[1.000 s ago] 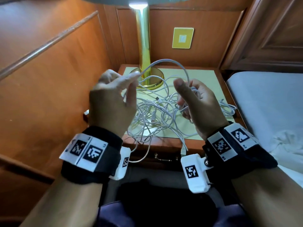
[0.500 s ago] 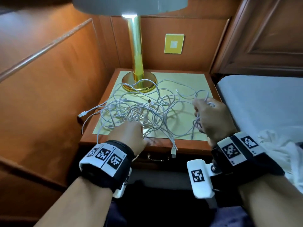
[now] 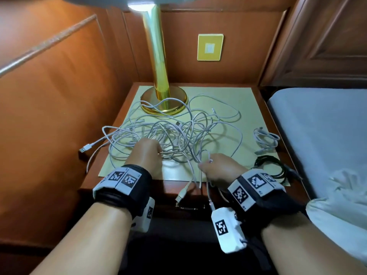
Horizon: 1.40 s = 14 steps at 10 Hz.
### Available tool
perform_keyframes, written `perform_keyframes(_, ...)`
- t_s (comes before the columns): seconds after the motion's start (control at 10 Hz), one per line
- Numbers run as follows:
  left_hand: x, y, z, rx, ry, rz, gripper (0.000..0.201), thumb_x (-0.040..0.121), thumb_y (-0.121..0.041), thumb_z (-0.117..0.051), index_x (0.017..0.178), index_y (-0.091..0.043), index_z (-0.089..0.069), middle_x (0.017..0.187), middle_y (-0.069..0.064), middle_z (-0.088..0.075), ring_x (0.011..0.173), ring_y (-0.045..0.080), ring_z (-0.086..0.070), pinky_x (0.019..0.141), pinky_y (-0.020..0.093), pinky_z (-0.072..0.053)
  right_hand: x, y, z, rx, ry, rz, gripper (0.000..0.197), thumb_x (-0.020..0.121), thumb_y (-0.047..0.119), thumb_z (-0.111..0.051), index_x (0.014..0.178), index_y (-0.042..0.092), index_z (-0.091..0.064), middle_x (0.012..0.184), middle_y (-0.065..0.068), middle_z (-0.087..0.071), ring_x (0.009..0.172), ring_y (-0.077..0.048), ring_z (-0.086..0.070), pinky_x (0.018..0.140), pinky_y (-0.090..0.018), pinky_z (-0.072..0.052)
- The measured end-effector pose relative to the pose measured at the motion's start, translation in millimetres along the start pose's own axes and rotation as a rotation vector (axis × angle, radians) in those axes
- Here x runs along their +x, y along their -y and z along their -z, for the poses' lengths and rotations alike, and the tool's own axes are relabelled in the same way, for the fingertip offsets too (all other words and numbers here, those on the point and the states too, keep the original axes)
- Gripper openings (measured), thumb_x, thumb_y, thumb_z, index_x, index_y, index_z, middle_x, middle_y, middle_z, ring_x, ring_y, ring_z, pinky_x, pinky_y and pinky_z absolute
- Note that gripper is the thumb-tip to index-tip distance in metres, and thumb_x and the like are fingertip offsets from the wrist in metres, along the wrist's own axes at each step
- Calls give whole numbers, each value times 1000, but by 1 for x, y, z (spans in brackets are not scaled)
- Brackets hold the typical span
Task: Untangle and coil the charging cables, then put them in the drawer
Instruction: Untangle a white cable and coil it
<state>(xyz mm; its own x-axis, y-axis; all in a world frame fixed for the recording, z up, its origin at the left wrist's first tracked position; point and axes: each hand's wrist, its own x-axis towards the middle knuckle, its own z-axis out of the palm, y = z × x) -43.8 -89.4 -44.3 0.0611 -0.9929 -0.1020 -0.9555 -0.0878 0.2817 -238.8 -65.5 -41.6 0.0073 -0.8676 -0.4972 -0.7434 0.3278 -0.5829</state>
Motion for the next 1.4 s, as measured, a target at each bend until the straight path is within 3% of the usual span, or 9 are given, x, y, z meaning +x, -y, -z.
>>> perform_keyframes(0.3,-11,-2,23,-16,-122,-111,27,85,-19,-74,101,-21,-53,108,2,-54,97,29,-57,81,38,-48,-16,20,32,149,-129,146,29,97,27,-54,72,13,-45,66,-5,-45,57,-22,-41,59,-31,-34)
perform_keyframes(0.5,-75,-19,62,-39,-258,-198,20,91,-35,-69,102,-20,-61,105,0,-65,93,24,-62,79,39,-54,-101,9,42,310,-177,349,17,98,27,-59,83,19,-57,66,5,-51,52,-7,-43,54,-25,-33)
perform_keyframes(0.7,-163,-48,56,-610,-161,-618,63,94,-23,-65,151,-28,-38,137,-11,-47,94,-1,-58,77,13,-47,-215,-8,36,369,-55,483,4,91,11,-66,88,12,-65,66,7,-58,62,-7,-53,59,-14,-42)
perform_keyframes(0.8,-191,-59,47,-654,-252,-746,23,96,-28,-53,116,-35,-61,97,-13,-63,70,7,-59,62,13,-45,-268,-6,46,193,0,545,3,92,12,-67,90,13,-68,68,12,-58,65,-2,-54,65,-13,-42)
perform_keyframes(0.9,-215,-63,50,-893,-122,-633,25,102,-7,-52,99,-29,-64,66,-8,-63,46,8,-49,48,19,-42,-300,-14,60,135,-77,492,18,92,32,-69,108,24,-67,77,14,-65,68,-3,-61,70,-18,-47)
perform_keyframes(1.0,-233,-61,60,-1199,32,-465,26,101,-1,-52,122,-15,-59,66,11,-63,41,20,-47,40,26,-43,-305,-38,60,219,-155,447,68,81,63,-70,141,40,-47,111,8,-66,89,-1,-68,79,-19,-54)
perform_keyframes(1.1,-237,-63,63,-1397,34,-348,20,99,-1,-55,116,-9,-62,65,12,-62,41,19,-46,39,25,-42,-294,-63,39,361,-101,389,98,67,81,-61,152,44,-30,123,10,-64,102,-2,-68,97,-32,-51)
perform_keyframes(1.3,-230,-79,65,-1642,162,-268,18,100,-4,-51,99,1,-68,74,15,-67,52,18,-67,44,20,-51,-262,-88,11,34,-138,240,69,89,56,-65,148,25,-45,144,10,-52,130,-6,-51,108,-24,-38)
perform_keyframes(1.4,-222,-80,65,-1702,221,-255,21,99,0,-47,100,3,-67,78,19,-70,60,22,-71,50,22,-56,-248,-90,25,-99,-296,132,34,90,53,-61,97,22,-72,87,12,-69,89,-8,-65,80,-29,-51)
